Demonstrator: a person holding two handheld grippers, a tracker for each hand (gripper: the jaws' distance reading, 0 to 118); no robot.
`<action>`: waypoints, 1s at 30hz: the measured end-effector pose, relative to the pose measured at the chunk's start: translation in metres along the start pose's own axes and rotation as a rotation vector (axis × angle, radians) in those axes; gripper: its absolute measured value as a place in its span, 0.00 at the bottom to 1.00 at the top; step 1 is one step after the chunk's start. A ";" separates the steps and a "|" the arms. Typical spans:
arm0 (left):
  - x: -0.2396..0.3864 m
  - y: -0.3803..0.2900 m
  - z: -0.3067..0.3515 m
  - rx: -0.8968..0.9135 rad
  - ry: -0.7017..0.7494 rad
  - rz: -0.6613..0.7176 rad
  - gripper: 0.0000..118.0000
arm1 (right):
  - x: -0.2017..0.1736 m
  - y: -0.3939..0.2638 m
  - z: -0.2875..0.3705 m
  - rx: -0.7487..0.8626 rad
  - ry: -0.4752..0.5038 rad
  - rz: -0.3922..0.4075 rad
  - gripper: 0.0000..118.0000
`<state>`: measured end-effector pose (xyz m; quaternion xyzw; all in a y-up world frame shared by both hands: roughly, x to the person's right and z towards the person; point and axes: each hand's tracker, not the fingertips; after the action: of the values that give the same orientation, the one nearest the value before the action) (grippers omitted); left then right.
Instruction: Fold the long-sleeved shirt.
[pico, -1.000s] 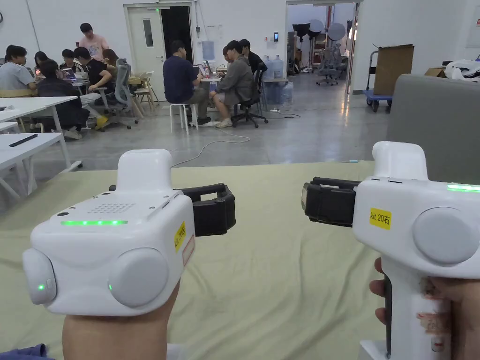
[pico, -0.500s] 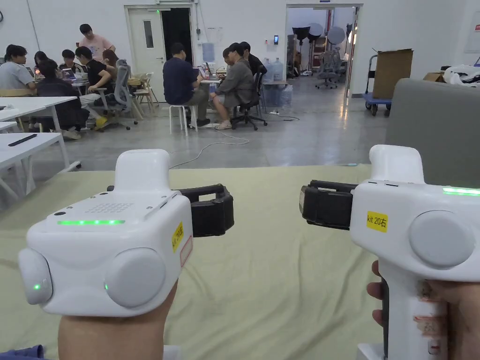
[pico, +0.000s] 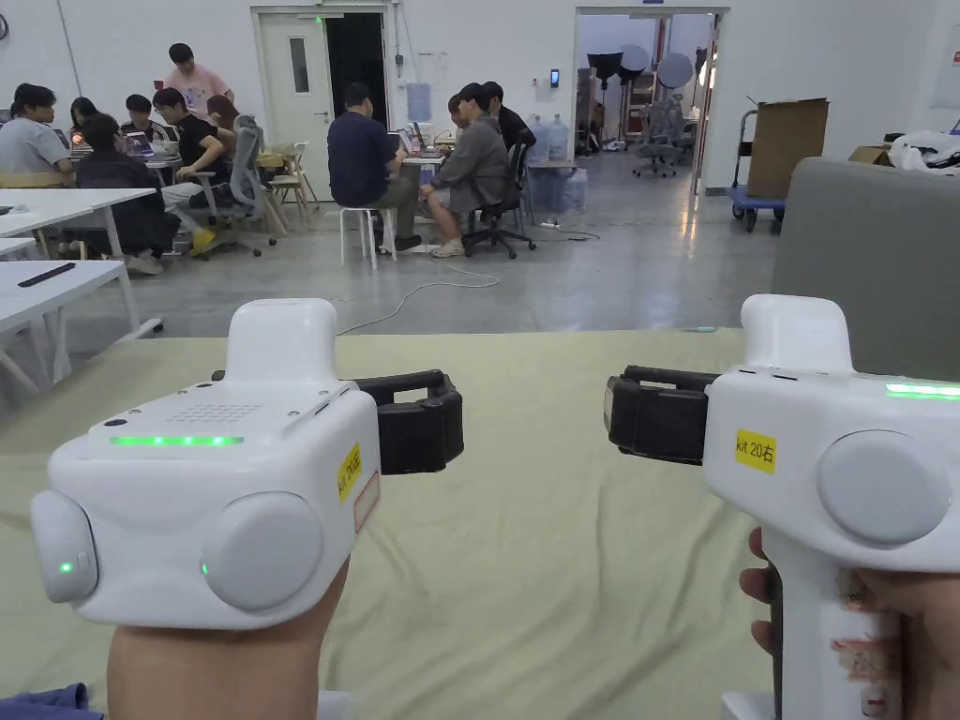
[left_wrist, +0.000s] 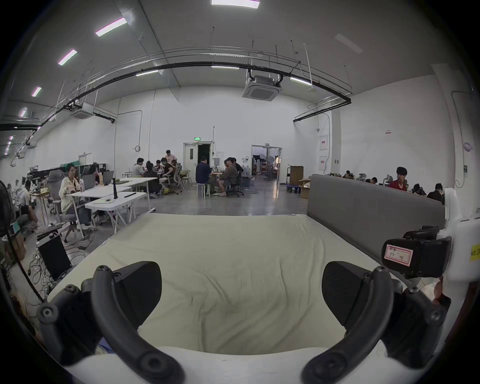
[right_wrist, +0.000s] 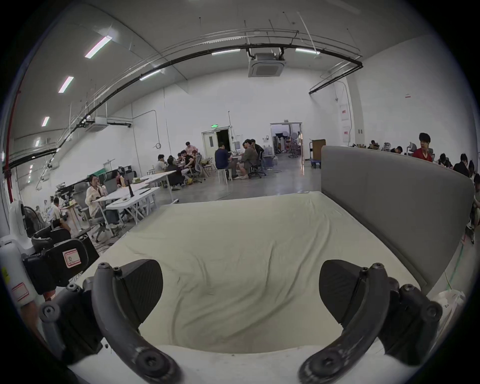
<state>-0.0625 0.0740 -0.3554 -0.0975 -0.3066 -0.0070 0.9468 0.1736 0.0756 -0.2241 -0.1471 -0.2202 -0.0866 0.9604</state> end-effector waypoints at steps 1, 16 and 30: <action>0.000 0.000 0.000 0.001 0.001 -0.001 1.00 | 0.000 0.000 0.000 0.001 -0.003 0.005 0.98; 0.000 0.001 0.002 -0.003 -0.014 0.006 1.00 | -0.004 0.001 0.003 -0.001 -0.035 0.021 0.98; 0.003 -0.002 0.002 -0.006 -0.006 -0.008 1.00 | 0.001 0.000 0.004 -0.009 -0.017 -0.009 0.98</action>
<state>-0.0618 0.0728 -0.3518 -0.0991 -0.3099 -0.0114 0.9455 0.1729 0.0765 -0.2206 -0.1509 -0.2286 -0.0907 0.9575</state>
